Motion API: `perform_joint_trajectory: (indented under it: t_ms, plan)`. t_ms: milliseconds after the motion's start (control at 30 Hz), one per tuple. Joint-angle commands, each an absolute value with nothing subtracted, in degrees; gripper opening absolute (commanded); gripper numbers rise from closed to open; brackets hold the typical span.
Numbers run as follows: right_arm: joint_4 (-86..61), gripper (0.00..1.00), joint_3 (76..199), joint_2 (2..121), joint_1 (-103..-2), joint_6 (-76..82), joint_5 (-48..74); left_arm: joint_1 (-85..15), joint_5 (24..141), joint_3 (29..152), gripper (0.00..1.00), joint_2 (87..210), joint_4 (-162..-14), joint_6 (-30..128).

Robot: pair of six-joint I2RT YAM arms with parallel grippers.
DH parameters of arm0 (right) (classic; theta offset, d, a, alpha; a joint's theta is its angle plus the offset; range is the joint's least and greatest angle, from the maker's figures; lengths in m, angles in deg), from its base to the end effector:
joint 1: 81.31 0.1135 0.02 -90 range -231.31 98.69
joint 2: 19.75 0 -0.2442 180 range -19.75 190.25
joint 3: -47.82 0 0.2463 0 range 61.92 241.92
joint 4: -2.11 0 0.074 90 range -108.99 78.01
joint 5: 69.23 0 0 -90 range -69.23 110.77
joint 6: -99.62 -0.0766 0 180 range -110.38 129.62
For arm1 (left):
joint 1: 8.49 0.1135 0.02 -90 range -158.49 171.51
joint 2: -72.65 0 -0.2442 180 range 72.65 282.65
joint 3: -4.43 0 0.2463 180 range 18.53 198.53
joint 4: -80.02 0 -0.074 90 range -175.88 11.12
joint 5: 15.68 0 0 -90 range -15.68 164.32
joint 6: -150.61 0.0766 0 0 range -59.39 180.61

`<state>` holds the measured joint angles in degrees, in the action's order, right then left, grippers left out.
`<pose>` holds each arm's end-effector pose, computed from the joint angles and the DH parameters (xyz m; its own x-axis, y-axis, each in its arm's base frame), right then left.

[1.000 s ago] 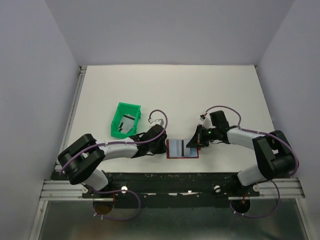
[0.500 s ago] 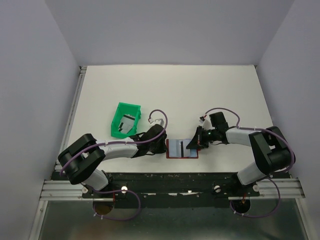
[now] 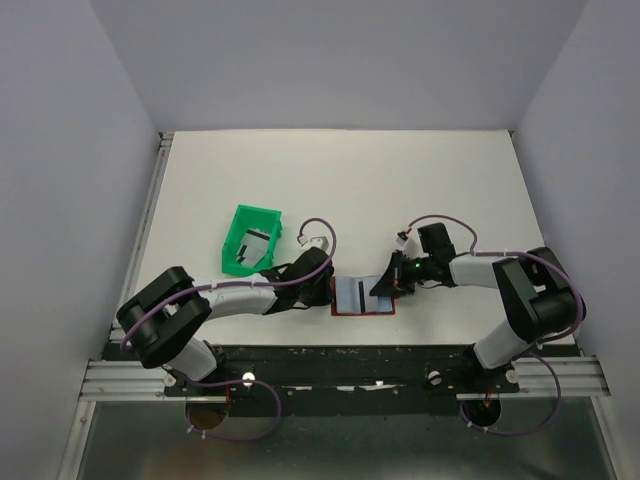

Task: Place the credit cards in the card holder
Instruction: Insert the credit card into the card holder.

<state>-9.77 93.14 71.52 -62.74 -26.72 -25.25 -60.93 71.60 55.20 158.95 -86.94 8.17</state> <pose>0.2331 0.1364 0.0730 -0.9926 0.1006 -0.0679 0.0048 0.5917 0.8062 0.1884 -0.2390 0.1012 -0.8911 -0.1401 -0.4316 0.1087 0.8575 -0.5029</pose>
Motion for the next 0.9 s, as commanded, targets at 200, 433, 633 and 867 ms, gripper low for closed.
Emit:
perform_joint_trajectory:
  t_ms: [200, 433, 633, 867]
  plan:
    - [-0.7, 0.0, 90.0, 72.5, -61.4, -30.8, -25.4, -61.1, 73.4, 54.7, 0.0, 162.1, -85.5, 8.8]
    - [2.6, 0.0, 89.1, 71.5, -61.4, -33.4, -27.3, -61.1, 73.4, 54.7, 0.0, 162.2, -85.6, 8.8]
    - [4.3, 0.0, 88.4, 70.4, -61.4, -34.4, -28.0, -61.1, 73.3, 54.6, 0.0, 161.9, -85.5, 8.6]
    - [4.4, 0.0, 88.0, 69.9, -61.4, -34.5, -27.8, -61.1, 73.2, 54.3, 0.0, 161.9, -85.6, 8.4]
